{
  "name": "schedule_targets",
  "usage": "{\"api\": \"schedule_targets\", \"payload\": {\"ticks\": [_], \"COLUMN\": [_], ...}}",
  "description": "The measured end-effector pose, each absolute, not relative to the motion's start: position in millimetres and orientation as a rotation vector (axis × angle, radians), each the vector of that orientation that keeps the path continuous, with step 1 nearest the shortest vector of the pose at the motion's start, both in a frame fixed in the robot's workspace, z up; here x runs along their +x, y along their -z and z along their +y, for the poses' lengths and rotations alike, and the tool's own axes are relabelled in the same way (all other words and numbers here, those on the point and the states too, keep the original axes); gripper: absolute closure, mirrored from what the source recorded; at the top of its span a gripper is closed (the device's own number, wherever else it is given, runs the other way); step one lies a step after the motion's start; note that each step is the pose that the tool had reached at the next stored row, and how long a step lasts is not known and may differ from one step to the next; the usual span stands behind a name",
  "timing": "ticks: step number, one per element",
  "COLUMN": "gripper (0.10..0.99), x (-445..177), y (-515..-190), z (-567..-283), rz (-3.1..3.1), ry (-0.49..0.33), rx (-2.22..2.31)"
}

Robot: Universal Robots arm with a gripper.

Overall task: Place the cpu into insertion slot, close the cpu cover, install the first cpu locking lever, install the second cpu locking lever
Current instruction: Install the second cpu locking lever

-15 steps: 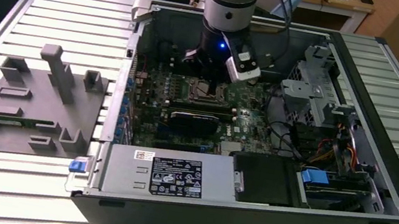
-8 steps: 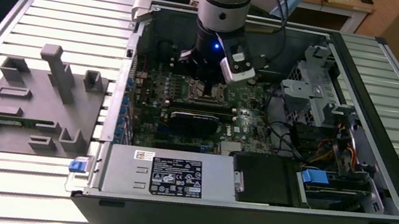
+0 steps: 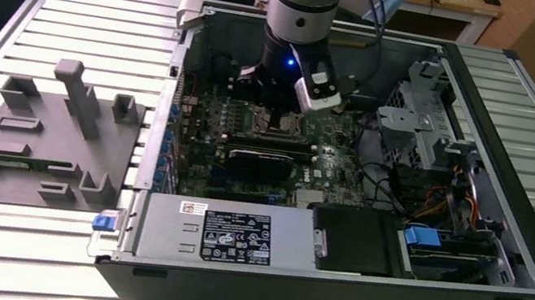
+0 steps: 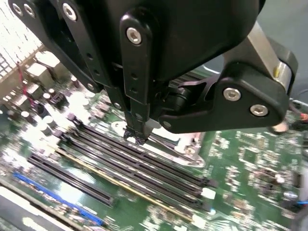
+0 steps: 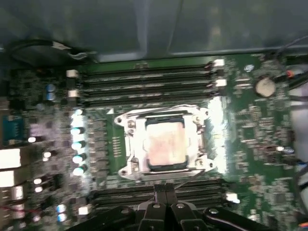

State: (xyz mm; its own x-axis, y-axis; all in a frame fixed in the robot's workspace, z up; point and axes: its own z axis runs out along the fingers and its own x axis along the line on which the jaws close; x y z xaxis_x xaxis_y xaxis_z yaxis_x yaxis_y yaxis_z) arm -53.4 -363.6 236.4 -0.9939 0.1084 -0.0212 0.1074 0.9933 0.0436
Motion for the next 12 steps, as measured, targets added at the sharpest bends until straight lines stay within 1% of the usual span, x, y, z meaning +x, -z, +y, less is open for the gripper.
{"api": "schedule_targets", "payload": {"ticks": [7, 12], "gripper": [0.980, 0.980], "x": [-52.7, -52.6], "y": [-236.2, -235.8], "z": [-364.2, -371.2], "rz": [3.145, 3.145], "ry": [-0.072, -0.161], "rx": [0.171, 0.171]}}
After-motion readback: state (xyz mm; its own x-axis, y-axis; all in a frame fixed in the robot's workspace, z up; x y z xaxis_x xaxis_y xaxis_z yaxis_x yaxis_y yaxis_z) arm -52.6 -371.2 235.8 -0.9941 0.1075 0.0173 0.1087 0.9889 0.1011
